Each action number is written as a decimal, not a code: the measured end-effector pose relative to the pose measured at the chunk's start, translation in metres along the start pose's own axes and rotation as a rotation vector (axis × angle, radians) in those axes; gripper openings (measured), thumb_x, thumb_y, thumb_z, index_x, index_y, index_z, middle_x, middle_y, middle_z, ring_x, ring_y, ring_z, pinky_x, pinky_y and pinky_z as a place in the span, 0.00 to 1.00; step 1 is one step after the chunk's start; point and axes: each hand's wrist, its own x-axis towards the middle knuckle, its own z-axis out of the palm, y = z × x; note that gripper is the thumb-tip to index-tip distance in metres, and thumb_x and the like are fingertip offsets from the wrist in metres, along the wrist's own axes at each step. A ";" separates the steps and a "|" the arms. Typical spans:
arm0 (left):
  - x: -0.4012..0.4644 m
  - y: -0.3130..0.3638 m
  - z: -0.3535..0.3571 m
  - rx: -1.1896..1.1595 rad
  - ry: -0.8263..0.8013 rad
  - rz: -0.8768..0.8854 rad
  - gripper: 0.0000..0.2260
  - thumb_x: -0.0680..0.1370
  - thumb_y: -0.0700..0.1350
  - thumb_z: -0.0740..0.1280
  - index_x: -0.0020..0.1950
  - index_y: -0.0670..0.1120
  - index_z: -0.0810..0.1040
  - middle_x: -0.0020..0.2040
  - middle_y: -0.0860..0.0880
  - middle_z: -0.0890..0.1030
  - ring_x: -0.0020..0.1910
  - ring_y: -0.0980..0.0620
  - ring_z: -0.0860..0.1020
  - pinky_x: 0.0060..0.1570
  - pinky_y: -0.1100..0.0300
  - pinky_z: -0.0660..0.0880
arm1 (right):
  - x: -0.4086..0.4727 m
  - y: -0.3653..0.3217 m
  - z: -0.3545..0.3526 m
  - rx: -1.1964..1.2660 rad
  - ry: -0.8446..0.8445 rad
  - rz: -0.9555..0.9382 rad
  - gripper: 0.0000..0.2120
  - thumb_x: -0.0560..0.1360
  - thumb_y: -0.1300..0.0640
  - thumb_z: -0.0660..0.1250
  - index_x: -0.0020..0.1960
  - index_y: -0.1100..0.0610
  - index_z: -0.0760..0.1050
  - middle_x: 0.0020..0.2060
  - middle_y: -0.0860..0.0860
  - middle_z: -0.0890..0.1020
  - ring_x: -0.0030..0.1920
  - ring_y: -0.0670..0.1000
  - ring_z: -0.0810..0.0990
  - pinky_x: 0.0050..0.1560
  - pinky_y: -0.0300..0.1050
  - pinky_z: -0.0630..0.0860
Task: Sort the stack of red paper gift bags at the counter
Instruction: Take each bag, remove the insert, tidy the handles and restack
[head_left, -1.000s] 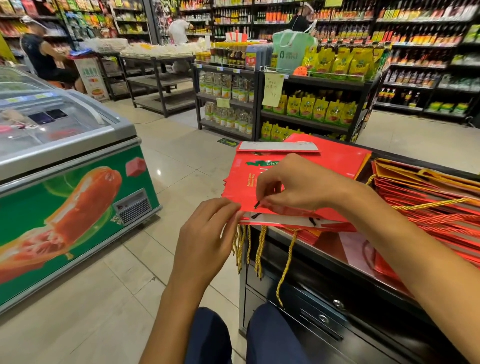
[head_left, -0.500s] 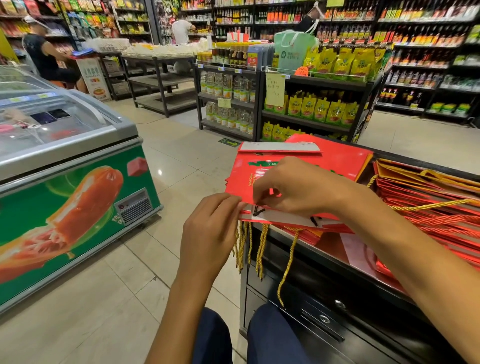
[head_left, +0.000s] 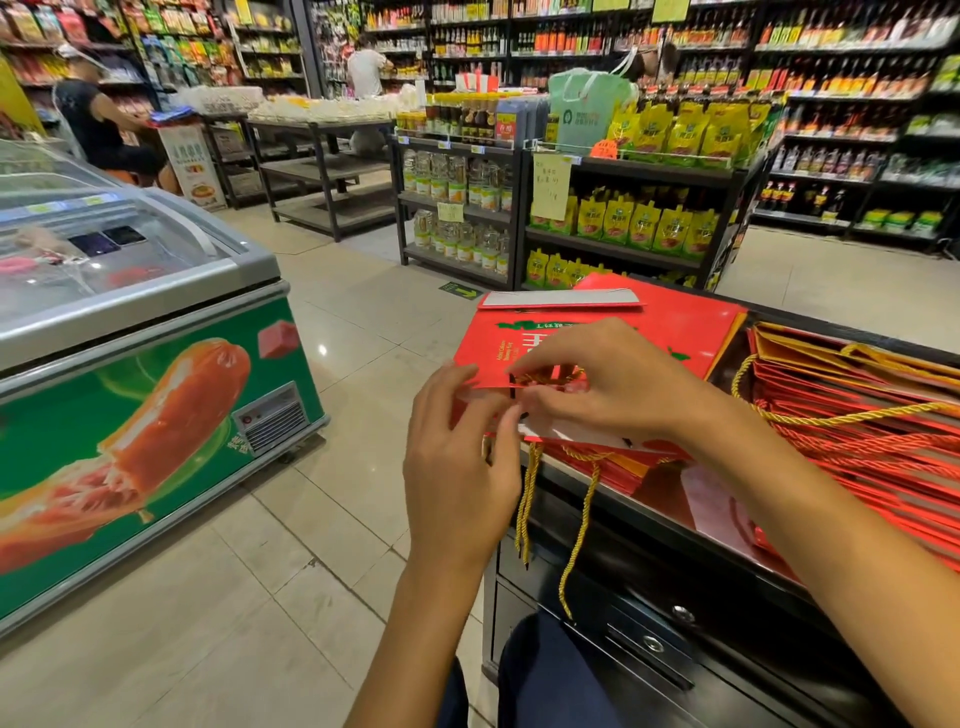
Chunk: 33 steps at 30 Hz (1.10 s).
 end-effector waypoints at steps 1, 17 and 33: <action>0.000 0.003 0.003 0.022 -0.012 -0.023 0.08 0.79 0.45 0.73 0.58 0.46 0.84 0.67 0.49 0.76 0.68 0.49 0.73 0.61 0.51 0.78 | 0.000 0.000 0.001 -0.005 0.015 -0.001 0.11 0.78 0.53 0.71 0.60 0.53 0.85 0.53 0.46 0.87 0.53 0.44 0.83 0.52 0.46 0.80; 0.005 0.002 0.005 -0.064 -0.062 -0.131 0.06 0.80 0.43 0.72 0.55 0.49 0.86 0.69 0.53 0.76 0.78 0.54 0.63 0.69 0.75 0.59 | 0.005 0.005 0.002 -0.028 0.026 -0.029 0.12 0.81 0.52 0.67 0.60 0.54 0.84 0.50 0.46 0.86 0.48 0.44 0.82 0.46 0.41 0.77; 0.027 -0.002 -0.005 -0.371 -0.141 -0.689 0.19 0.82 0.59 0.65 0.69 0.51 0.70 0.57 0.50 0.81 0.51 0.55 0.83 0.47 0.56 0.83 | 0.000 0.023 0.010 0.170 0.017 0.076 0.05 0.80 0.54 0.70 0.55 0.52 0.83 0.46 0.41 0.83 0.47 0.40 0.81 0.47 0.39 0.75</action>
